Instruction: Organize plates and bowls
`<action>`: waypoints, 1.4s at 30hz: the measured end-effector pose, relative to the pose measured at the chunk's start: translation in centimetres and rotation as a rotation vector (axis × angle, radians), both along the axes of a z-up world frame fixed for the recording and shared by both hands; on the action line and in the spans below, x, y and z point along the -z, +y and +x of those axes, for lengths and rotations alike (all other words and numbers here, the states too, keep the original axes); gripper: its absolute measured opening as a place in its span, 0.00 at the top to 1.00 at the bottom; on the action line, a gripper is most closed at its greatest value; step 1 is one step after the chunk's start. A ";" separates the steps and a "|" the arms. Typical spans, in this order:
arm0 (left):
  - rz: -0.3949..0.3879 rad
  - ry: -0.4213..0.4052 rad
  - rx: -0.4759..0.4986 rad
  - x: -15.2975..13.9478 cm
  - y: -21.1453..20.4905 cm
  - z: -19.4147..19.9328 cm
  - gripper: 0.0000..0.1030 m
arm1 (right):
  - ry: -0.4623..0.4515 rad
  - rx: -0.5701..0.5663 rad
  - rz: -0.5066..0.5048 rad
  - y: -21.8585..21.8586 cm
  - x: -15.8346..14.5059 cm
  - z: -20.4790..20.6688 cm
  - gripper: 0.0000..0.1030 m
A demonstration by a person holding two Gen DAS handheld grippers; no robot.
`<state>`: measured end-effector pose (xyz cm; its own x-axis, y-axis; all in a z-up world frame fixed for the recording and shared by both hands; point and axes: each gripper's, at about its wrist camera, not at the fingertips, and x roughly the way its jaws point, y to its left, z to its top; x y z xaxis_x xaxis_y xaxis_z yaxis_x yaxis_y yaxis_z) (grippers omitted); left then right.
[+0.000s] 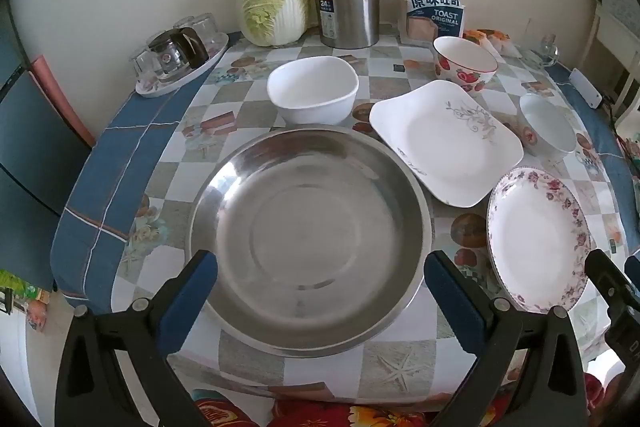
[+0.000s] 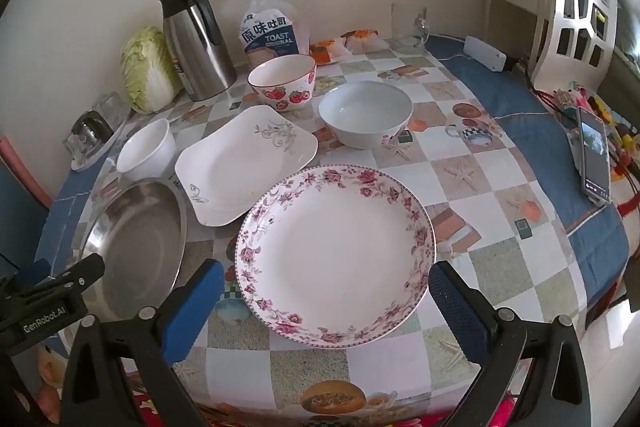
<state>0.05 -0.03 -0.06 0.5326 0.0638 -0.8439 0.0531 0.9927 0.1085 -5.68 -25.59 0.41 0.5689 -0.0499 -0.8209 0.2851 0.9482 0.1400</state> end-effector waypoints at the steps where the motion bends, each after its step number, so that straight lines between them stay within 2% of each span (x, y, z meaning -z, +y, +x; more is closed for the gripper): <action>1: 0.003 -0.001 0.001 0.0 -0.1 0.0 0.00 | 0.000 0.004 0.004 -0.1 0.1 0.0 0.00; 14: 0.001 0.013 0.003 0.2 0.0 0.2 0.00 | -0.005 0.027 0.038 -0.7 0.2 -0.1 0.00; 42: 0.028 0.017 0.010 0.4 -0.3 0.2 0.00 | -0.004 0.029 0.035 -0.6 0.3 0.0 0.00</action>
<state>0.22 -0.32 -0.51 0.5191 0.0824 -0.8507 0.0652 0.9886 0.1356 -5.71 -26.17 0.14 0.5712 -0.0380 -0.8199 0.3116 0.9342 0.1738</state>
